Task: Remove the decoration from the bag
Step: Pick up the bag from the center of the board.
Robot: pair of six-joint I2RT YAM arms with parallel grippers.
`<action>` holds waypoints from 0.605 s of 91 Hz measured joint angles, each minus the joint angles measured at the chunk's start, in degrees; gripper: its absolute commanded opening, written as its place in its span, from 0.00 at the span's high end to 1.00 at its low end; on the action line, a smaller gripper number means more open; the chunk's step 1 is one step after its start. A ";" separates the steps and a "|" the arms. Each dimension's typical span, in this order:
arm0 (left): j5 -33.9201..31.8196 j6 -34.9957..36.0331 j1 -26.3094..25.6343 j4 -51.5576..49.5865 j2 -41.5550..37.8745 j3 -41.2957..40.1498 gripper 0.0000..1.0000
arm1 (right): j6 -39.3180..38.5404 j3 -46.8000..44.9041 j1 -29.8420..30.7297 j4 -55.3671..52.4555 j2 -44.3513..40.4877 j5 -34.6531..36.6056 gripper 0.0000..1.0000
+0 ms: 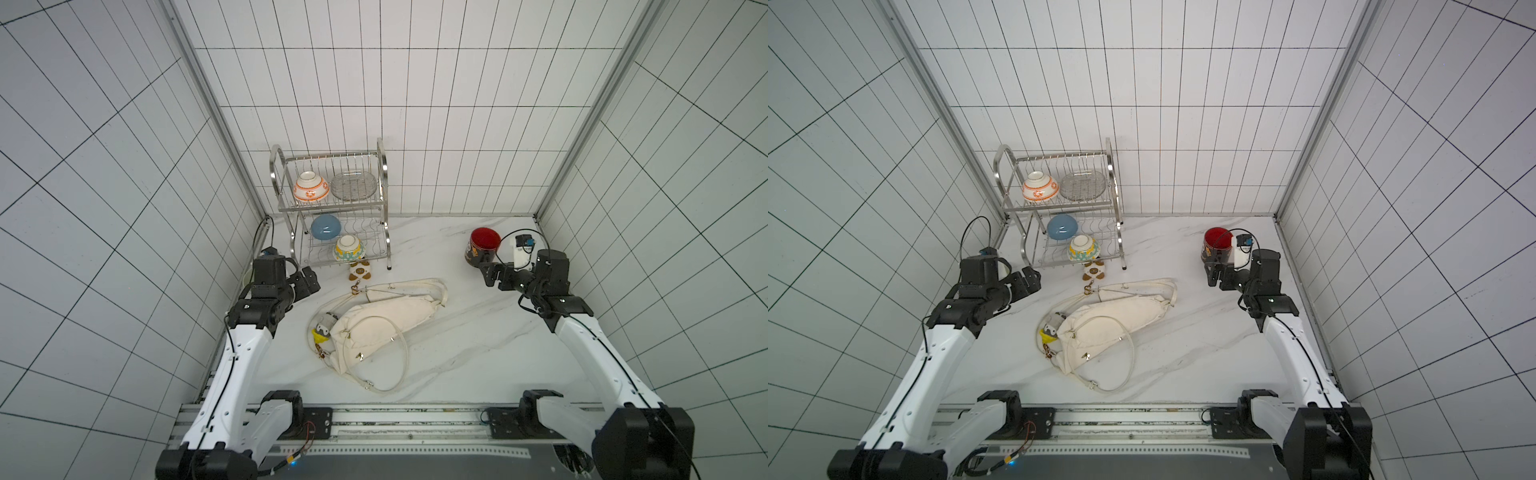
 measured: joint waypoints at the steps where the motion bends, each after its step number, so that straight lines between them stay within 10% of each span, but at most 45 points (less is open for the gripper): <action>1: 0.63 0.48 0.04 -0.17 0.57 0.07 0.02 | 0.00 0.00 0.35 -0.68 -0.11 -0.35 0.00; 55: 10.67 12.35 -14.84 -1.38 37.86 13.03 0.04 | 2.49 -1.46 9.18 -11.21 -5.73 -1.92 0.00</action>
